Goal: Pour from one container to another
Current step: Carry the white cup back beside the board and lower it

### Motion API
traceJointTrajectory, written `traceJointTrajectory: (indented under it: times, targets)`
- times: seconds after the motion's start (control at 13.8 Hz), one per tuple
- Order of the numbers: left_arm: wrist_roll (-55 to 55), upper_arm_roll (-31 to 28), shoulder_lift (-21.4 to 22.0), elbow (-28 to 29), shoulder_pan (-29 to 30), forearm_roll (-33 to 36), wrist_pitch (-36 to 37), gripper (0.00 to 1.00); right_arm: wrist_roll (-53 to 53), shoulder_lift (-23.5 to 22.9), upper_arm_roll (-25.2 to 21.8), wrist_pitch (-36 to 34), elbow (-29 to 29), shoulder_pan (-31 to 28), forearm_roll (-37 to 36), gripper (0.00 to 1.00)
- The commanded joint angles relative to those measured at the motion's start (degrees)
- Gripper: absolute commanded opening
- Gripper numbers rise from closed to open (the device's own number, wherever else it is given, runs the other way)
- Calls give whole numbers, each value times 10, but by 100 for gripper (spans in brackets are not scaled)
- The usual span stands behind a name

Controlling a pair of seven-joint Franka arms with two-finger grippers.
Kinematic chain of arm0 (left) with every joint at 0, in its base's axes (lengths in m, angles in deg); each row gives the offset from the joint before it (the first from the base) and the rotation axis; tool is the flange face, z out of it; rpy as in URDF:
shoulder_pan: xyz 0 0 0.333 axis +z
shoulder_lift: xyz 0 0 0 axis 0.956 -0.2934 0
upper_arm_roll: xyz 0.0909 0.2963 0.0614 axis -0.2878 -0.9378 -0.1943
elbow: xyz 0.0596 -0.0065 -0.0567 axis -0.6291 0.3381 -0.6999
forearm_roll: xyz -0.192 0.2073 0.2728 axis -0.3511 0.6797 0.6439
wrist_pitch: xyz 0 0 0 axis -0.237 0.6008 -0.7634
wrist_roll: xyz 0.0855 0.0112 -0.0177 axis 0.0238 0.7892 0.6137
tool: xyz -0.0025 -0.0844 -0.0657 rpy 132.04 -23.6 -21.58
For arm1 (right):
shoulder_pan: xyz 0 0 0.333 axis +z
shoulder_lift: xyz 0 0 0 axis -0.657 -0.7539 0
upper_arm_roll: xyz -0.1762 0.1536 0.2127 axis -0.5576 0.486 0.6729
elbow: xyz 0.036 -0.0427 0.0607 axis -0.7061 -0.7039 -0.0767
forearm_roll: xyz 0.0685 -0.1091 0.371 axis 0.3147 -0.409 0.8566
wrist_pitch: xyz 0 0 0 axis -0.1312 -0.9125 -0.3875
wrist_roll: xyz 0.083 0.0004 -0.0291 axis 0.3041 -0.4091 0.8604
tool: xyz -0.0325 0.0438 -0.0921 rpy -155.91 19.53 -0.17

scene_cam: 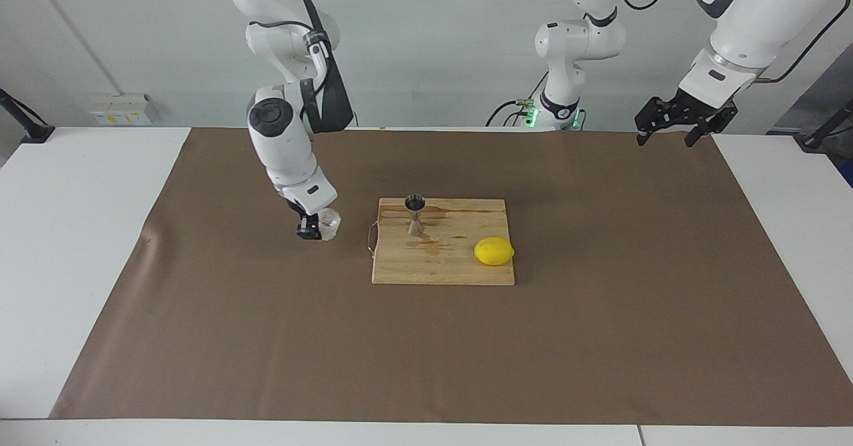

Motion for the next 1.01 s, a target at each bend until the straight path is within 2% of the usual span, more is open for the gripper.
traceJointTrajectory:
  times: [0.0, 0.43, 0.65, 0.72, 0.8, 0.87, 0.94]
  targets:
    - [-5, 1, 9, 3, 5, 3, 7, 100, 71, 16, 8, 41, -51, -40, 47, 0]
    - [-5, 1, 9, 3, 5, 3, 7, 100, 168, -2, 8, 90, -86, -87, 99, 0]
    - [-5, 1, 9, 3, 5, 3, 7, 100, 204, -18, 8, 107, -91, -95, 119, 7]
    - [-5, 1, 9, 3, 5, 3, 7, 100, 206, -20, 8, 107, -92, -95, 120, 13]
    - [-5, 1, 9, 3, 5, 3, 7, 100, 207, -20, 8, 107, -91, -95, 120, 26]
    - [-5, 1, 9, 3, 5, 3, 7, 100, 202, -20, 8, 107, -91, -95, 120, 51]
    - [-5, 1, 9, 3, 5, 3, 7, 100, 202, -20, 8, 107, -90, -94, 120, 100]
